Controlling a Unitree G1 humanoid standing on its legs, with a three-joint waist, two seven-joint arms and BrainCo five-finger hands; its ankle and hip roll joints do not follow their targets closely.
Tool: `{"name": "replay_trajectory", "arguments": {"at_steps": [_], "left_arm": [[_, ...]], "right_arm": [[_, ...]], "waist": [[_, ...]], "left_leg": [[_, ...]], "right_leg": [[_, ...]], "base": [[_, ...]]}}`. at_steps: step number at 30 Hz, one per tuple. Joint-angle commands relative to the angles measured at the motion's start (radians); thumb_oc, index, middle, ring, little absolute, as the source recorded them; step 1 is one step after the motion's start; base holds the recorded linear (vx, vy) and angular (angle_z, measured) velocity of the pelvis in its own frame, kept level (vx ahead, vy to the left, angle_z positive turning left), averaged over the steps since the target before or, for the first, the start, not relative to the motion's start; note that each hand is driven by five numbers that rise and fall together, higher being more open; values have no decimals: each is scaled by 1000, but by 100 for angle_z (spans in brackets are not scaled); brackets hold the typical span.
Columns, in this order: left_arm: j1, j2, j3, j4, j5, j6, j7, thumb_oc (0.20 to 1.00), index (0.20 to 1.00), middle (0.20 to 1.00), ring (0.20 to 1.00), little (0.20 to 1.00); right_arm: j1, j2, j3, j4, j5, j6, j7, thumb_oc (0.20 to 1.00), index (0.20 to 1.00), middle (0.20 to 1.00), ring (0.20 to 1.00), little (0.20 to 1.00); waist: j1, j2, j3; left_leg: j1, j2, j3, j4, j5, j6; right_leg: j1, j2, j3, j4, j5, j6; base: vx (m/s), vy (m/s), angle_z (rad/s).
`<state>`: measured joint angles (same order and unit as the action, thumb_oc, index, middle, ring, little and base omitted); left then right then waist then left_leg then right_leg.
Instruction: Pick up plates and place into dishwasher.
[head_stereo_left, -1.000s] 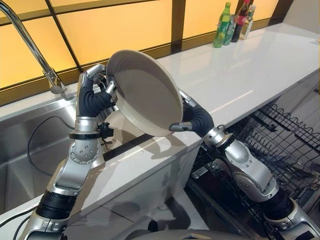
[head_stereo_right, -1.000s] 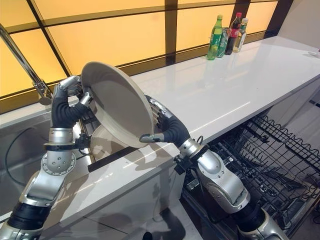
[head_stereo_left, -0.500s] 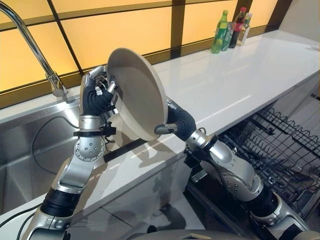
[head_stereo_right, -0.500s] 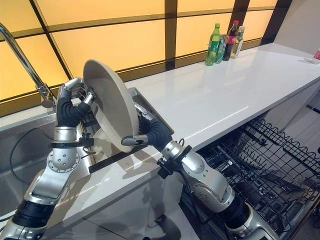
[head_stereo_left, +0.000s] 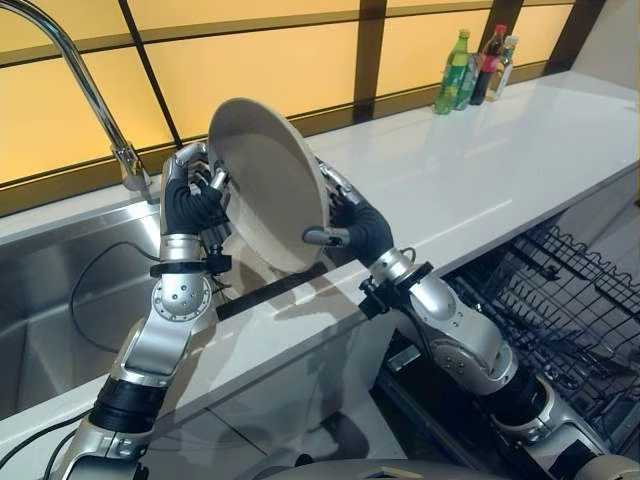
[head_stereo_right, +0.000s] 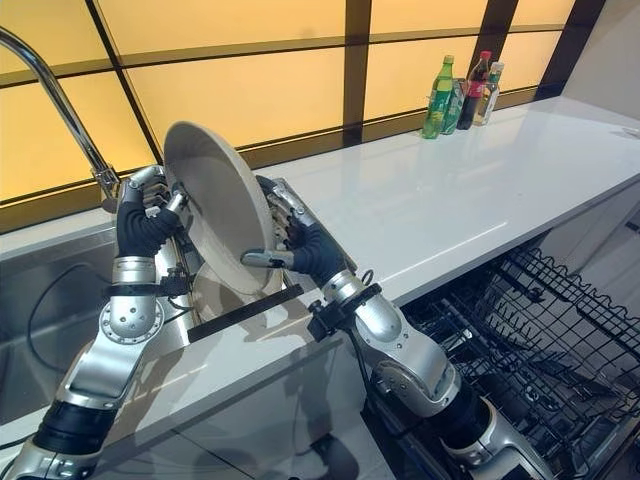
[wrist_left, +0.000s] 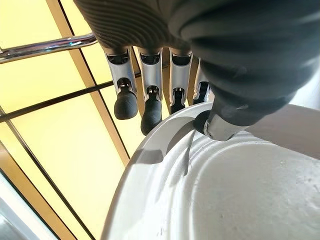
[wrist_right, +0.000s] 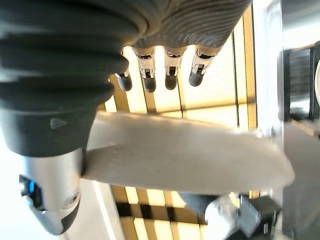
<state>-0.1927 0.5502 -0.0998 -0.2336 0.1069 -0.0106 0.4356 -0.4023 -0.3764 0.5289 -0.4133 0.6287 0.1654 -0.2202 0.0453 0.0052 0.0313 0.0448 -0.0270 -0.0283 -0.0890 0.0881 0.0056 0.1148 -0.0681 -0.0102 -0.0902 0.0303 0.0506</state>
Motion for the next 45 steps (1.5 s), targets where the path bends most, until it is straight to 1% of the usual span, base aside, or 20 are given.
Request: {"name": "replay_trajectory", "arguments": {"at_steps": [1,5,6,7,9,12,15,18,25,37,41,45], "left_arm": [[-40,14,-46,-46,104,-93,26,200,200,200,200,200],[-11,26,-9,-42,152,-96,71,200,200,200,200,200],[10,35,21,-36,196,-99,118,200,200,200,200,200],[17,36,28,-36,216,-97,131,200,200,200,200,200],[47,53,66,-39,283,-84,172,200,200,200,200,200],[74,69,98,-46,327,-75,201,200,200,200,200,200],[77,76,107,-43,353,-75,227,200,200,200,200,200],[71,66,100,-46,372,-79,235,200,200,200,200,200],[49,61,69,-46,373,-68,225,200,200,200,200,200],[17,36,8,-29,380,-64,193,200,200,200,200,200],[7,25,-24,-15,368,-82,176,200,200,200,200,200],[0,7,-47,-19,349,-98,149,200,200,200,200,200]], "right_arm": [[-36,31,-61,15,-51,-3,-22,1000,1000,1000,1000,1000],[1,16,-85,9,-83,14,-9,1000,1000,1000,1000,1000],[26,-1,-100,10,-99,33,4,1000,1000,1000,1000,1000],[33,-4,-103,10,-101,41,8,1000,1000,1000,1000,1000],[69,-27,-118,7,-115,81,28,1000,1000,1000,1000,1000],[97,-48,-126,-3,-122,100,62,1000,1000,1000,1000,1000],[103,-58,-119,1,-111,113,80,1000,1000,1000,1000,1000],[93,-50,-102,15,-89,117,86,1000,1000,1000,1000,1000],[52,-21,-61,19,-6,112,81,1000,1000,1000,1000,1000],[-49,70,32,72,53,80,48,1000,1000,1000,1000,1000],[-66,107,75,120,63,62,56,1000,1000,1000,1000,1000],[-70,137,100,176,37,19,44,1000,1000,1000,1000,1000]], "waist": [[28,-27,-20],[24,-28,-17],[22,-29,-16],[22,-29,-17],[18,-31,-15],[14,-33,-13],[13,-34,-12],[16,-35,-12],[26,-37,-12],[58,-41,-5],[71,-42,-6],[84,-41,-3]], "left_leg": [[51,21,-28,2,-65,-3],[52,21,-28,2,-65,-3],[53,21,-28,2,-66,-3],[53,21,-28,2,-66,-4],[54,22,-27,2,-67,-4],[52,24,-25,2,-67,-6],[50,23,-29,2,-67,-7],[49,24,-34,2,-67,-8],[46,24,-44,2,-65,-10],[45,22,-61,2,-62,-7],[45,21,-67,2,-60,-6],[47,21,-74,2,-59,-4]], "right_leg": [[-29,-75,-34,3,63,62],[-29,-74,-28,3,64,61],[-29,-74,-26,3,64,61],[-29,-74,-26,3,64,61],[-29,-73,-23,3,63,62],[-31,-72,-20,3,63,61],[-33,-71,-19,3,64,60],[-32,-71,-21,3,63,60],[-32,-71,-26,3,63,60],[-28,-75,-38,3,62,57],[-25,-77,-46,3,62,56],[-19,-80,-57,3,61,56]], "base": [[0,0,0],[0,0,0],[0,0,0],[0,0,0],[0,0,0],[0,0,0],[0,0,0],[0,0,0],[0,0,0],[1,0,1],[17,9,4],[15,17,9]]}}
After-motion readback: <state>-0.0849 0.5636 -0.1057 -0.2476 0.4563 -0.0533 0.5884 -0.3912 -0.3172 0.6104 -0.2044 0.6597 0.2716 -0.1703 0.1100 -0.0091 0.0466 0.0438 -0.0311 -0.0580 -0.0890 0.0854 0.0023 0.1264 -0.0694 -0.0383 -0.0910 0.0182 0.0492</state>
